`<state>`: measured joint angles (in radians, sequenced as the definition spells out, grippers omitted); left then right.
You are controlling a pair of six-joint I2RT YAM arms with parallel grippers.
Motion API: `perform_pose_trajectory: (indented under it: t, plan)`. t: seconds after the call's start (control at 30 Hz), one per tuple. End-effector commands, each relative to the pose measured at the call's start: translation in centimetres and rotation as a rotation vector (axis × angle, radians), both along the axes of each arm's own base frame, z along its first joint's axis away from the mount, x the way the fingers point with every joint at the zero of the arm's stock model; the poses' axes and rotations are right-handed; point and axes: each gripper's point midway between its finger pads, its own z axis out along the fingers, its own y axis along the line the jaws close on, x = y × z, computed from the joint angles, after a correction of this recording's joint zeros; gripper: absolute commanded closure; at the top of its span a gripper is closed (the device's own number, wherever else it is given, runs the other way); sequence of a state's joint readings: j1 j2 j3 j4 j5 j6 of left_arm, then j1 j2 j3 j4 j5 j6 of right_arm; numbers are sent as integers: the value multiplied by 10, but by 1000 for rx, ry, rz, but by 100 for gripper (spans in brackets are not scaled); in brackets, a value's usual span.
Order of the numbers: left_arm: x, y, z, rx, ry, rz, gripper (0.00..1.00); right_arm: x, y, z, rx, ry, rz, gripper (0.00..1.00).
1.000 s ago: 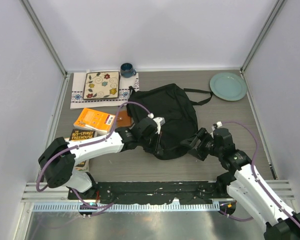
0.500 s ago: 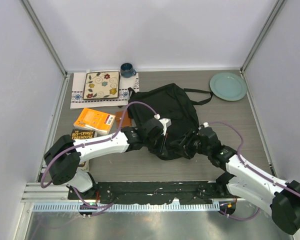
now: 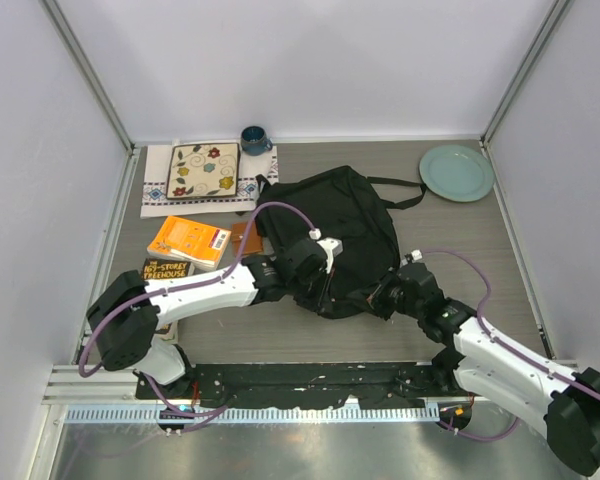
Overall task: Pack the student bag
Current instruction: Unzip the student bag at the center of the board.
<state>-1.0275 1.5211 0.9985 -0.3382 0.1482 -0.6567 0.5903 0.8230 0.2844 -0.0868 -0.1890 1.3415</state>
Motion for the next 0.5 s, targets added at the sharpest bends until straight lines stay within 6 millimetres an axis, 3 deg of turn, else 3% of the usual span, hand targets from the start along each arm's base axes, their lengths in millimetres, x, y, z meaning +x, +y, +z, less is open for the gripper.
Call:
perform_pose_trajectory:
  t: [0.0,0.27,0.47]
  plan:
    - [19,11,31,13,-126,25,100,5,-21,-12,-102,-48,-66,100]
    - [41,69,26,133,-164,116,100,2,-36,-17,-148,-48,-108,100]
    - [55,119,7,239,-152,211,100,1,-37,-16,-154,-53,-106,100]
